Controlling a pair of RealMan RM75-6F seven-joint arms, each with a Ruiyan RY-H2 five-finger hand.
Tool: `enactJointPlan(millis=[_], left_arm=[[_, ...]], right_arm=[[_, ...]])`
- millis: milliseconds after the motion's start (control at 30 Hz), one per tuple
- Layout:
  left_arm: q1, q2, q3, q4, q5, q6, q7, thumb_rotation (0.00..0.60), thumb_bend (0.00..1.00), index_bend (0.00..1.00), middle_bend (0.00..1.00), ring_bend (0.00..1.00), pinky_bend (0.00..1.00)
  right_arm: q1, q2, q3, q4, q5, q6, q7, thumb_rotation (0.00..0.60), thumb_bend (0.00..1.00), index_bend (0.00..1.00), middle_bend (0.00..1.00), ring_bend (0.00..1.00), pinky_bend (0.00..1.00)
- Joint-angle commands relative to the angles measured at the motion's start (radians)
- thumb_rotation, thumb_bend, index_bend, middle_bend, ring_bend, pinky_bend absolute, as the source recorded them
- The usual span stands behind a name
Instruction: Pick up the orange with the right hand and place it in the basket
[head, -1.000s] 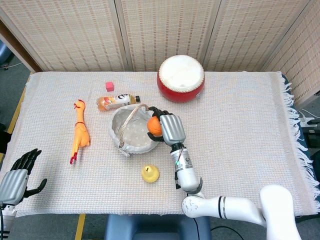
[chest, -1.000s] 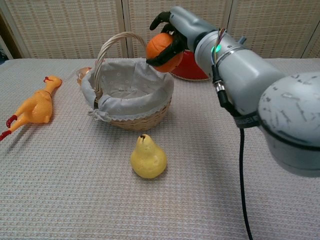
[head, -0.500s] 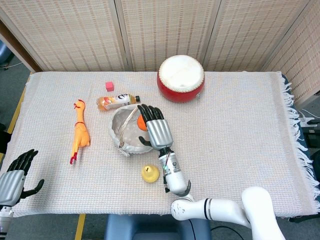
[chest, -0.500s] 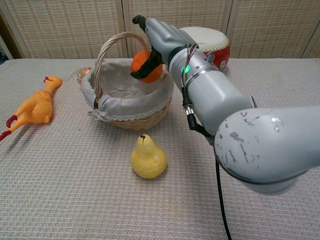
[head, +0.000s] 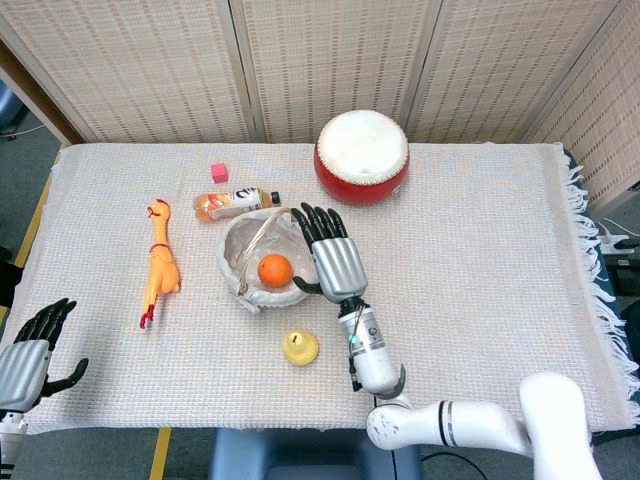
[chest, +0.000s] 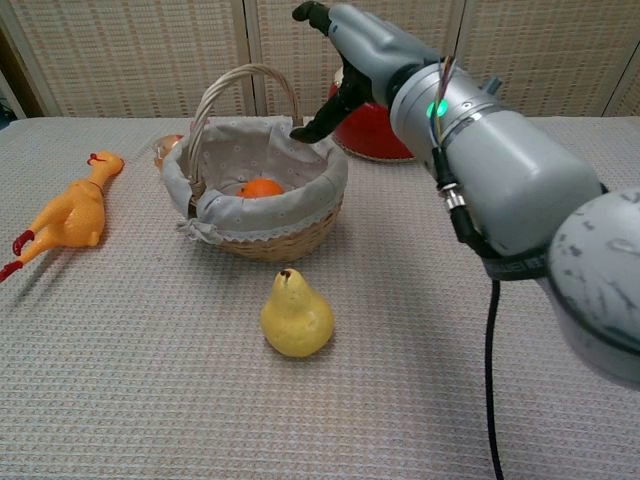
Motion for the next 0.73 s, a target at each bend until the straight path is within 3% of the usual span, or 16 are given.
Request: enactJointPlan(millis=[33, 233, 333, 433, 567, 733], left_arm=[[0.0, 0.0, 0.0, 0.001, 0.002, 0.001, 0.003, 0.6, 0.34, 0.0, 0.0, 0.0, 0.1], [-0.001, -0.006, 0.0, 0.004, 0.007, 0.006, 0.021, 0.6, 0.34, 0.0, 0.0, 0.0, 0.1], [-0.001, -0.011, 0.001, 0.007, 0.014, 0.011, 0.037, 0.6, 0.34, 0.0, 0.0, 0.0, 0.1], [-0.001, -0.019, 0.002, 0.011, 0.021, 0.017, 0.057, 0.6, 0.34, 0.0, 0.0, 0.0, 0.1], [0.001, -0.028, 0.0, 0.017, 0.025, 0.03, 0.08, 0.6, 0.34, 0.0, 0.0, 0.0, 0.1], [0.006, -0.038, -0.001, 0.022, 0.037, 0.051, 0.098, 0.6, 0.34, 0.0, 0.0, 0.0, 0.1]], right_arm=[[-0.148, 0.216, -0.123, -0.25, -0.081, 0.068, -0.017, 0.6, 0.06, 0.0, 0.0, 0.0, 0.01], [-0.362, 0.533, -0.344, -0.48, -0.245, 0.169, 0.037, 0.6, 0.06, 0.0, 0.0, 0.0, 0.01], [-0.467, 0.649, -0.463, -0.479, -0.385, 0.233, 0.103, 0.6, 0.06, 0.0, 0.0, 0.0, 0.01], [-0.57, 0.708, -0.558, -0.398, -0.517, 0.319, 0.159, 0.6, 0.06, 0.0, 0.0, 0.0, 0.01], [-0.679, 0.71, -0.617, -0.257, -0.586, 0.397, 0.227, 0.6, 0.06, 0.0, 0.0, 0.0, 0.01], [-0.742, 0.671, -0.603, -0.114, -0.559, 0.391, 0.313, 0.6, 0.06, 0.0, 0.0, 0.0, 0.0]])
